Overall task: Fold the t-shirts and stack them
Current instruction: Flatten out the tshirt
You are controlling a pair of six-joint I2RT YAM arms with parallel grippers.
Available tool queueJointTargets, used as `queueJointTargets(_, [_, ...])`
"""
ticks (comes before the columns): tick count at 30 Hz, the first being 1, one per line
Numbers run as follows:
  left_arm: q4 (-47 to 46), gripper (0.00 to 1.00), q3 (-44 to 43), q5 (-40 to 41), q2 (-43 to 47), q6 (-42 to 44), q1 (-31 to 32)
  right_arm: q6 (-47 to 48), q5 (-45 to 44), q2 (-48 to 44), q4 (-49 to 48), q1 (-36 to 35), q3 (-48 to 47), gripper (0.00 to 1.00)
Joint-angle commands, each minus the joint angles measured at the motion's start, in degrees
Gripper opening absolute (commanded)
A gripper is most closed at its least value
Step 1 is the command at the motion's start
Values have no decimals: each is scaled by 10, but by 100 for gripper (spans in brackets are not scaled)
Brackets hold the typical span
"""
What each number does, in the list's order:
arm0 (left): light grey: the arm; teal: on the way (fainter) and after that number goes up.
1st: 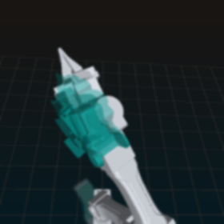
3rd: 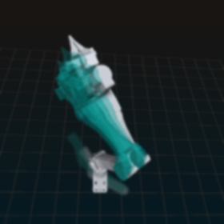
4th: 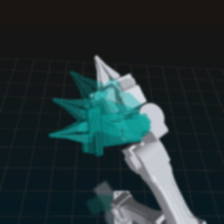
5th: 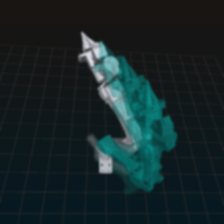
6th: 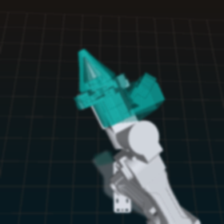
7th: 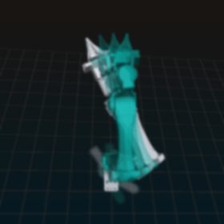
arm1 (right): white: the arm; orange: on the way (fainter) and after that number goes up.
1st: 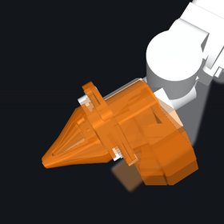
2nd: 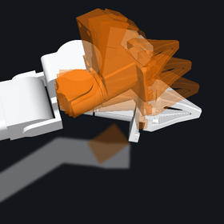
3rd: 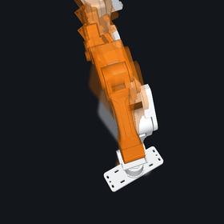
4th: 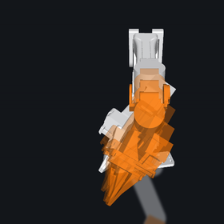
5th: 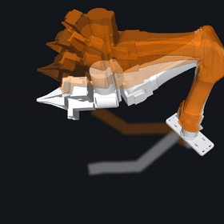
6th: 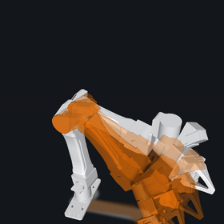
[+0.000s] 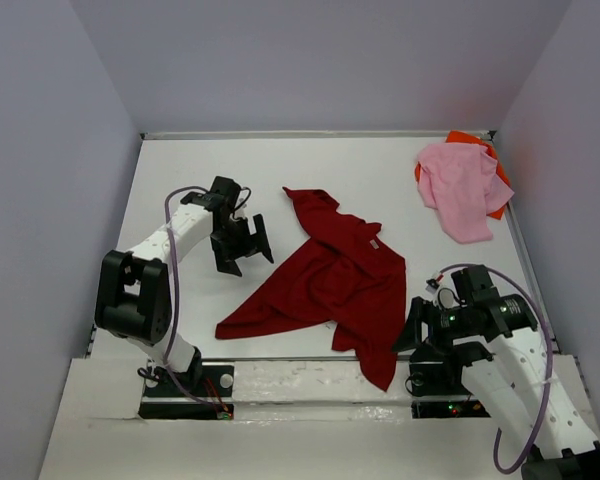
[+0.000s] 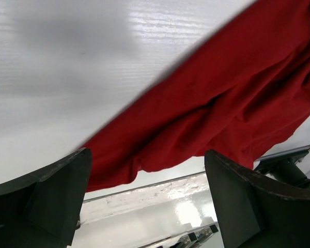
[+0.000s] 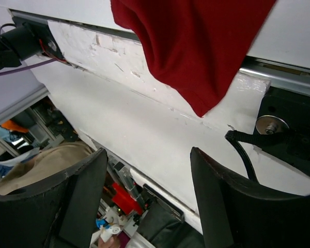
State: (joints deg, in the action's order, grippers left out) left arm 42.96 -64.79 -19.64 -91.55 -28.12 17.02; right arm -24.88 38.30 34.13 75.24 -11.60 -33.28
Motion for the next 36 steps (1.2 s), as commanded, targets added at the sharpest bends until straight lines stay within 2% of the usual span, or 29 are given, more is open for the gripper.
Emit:
queueJointTargets(1, [-14, 99, 12, -35, 51, -11, -19, 13, -47, 15, -36, -6, -14, 70])
queueJointTargets(3, [-2, 99, 3, -31, 52, -4, -22, 9, -47, 17, -30, -6, -27, 70])
queueJointTargets(5, [5, 99, -10, -26, 50, 2, -24, -4, -29, 21, -36, -6, -79, 71])
queueJointTargets(6, [10, 99, -13, -26, 48, 6, -24, -18, -13, 36, -59, -6, -142, 73])
queueJointTargets(7, [12, 99, -16, -26, 48, 7, -25, -32, -4, 37, -71, -6, -143, 73])
queueJointTargets(10, [15, 99, -25, -27, 45, 10, -25, -35, 36, 140, -93, -6, -288, 73])
queueJointTargets(11, [16, 99, -29, -29, 46, 10, -25, -6, 21, 203, -77, -6, -392, 73])
queueJointTargets(12, [16, 99, -30, -29, 47, 11, -25, 8, 21, 233, -77, -6, -450, 73])
queueJointTargets(14, [17, 99, -33, -27, 48, 14, -25, 74, -41, 299, -14, -11, -583, 73])
queueJointTargets(15, [18, 99, -33, -26, 48, 16, -26, 78, -123, 353, 8, -71, -700, 74])
queueJointTargets(17, [19, 99, -32, -23, 49, 22, -27, 92, -161, 402, 22, -110, -787, 74])
queueJointTargets(18, [20, 99, -32, -22, 49, 24, -27, 94, -194, 454, 54, -123, -861, 74])
queueJointTargets(19, [20, 99, -31, -22, 51, 25, -29, 98, -221, 474, 67, -168, -889, 75])
queueJointTargets(22, [20, 99, -31, -22, 53, 29, -30, 105, -321, 504, 90, -243, -876, 76])
queueJointTargets(24, [20, 99, -29, -20, 55, 31, -31, 105, -369, 512, 98, -323, -831, 75])
queueJointTargets(25, [18, 99, -26, -20, 56, 30, -31, 96, -425, 510, 98, -368, -789, 75])
queueJointTargets(26, [15, 99, -24, -21, 56, 31, -32, 91, -450, 509, 97, -382, -772, 75])
queueJointTargets(33, [5, 99, -5, -24, 61, 32, -32, 66, -451, 492, 90, -490, -647, 77])
queueJointTargets(36, [-7, 99, 7, -25, 66, 30, -32, 35, -431, 494, 99, -564, -578, 76])
